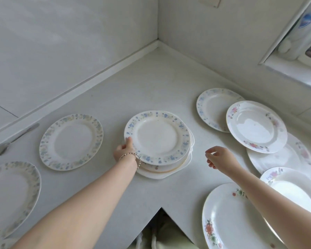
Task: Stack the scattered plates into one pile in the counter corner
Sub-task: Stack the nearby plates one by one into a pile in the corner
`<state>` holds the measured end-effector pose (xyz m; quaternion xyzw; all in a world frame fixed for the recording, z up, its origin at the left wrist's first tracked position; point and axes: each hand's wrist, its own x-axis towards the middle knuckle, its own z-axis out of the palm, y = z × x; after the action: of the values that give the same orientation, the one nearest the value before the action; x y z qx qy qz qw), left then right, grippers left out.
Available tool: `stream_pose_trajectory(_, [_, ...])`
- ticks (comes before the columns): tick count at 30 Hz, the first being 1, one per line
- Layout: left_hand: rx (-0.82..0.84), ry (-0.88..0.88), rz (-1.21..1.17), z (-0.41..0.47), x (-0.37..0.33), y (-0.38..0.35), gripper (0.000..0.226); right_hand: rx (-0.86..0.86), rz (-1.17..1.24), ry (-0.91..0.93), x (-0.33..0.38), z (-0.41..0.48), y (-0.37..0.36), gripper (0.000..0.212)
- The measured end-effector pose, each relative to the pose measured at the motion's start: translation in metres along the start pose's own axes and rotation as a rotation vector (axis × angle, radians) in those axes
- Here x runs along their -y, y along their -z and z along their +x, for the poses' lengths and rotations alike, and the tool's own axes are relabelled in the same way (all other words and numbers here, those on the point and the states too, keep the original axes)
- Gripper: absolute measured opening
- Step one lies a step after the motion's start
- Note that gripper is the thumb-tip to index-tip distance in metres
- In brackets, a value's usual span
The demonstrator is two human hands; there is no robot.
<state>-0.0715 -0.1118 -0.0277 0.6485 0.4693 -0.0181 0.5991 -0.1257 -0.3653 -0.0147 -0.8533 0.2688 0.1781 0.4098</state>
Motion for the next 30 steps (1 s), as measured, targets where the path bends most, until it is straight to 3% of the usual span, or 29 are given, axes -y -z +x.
stream_pose_trajectory(5, [0.049,-0.028,0.166,0.009,0.016,0.005,0.038,0.003,-0.011,0.017,-0.001,0.002,-0.002,0.008])
stream_pose_trajectory(12, [0.190,-0.284,0.718,0.023,0.026,0.024,0.037,0.050,-0.060,0.022,-0.002,0.002,-0.012,0.008])
stream_pose_trajectory(15, [0.285,-0.260,0.727,0.016,0.026,0.023,0.030,0.068,-0.076,0.022,0.000,0.002,-0.016,0.008])
stream_pose_trajectory(19, [0.300,-0.187,0.713,0.010,0.026,0.013,0.044,0.075,-0.108,0.048,0.006,0.000,-0.018,0.009])
stream_pose_trajectory(25, [0.286,-0.378,1.086,0.013,0.033,0.024,0.054,0.098,-0.137,0.126,0.028,-0.008,-0.029,0.011])
stream_pose_trajectory(27, [0.260,-0.342,0.975,0.026,0.032,0.040,0.055,0.126,-0.169,0.164,0.041,-0.011,-0.037,0.011])
stream_pose_trajectory(30, [0.126,-0.023,0.427,0.068,0.026,0.074,0.043,0.179,-0.244,0.218,0.065,-0.012,-0.056,0.010])
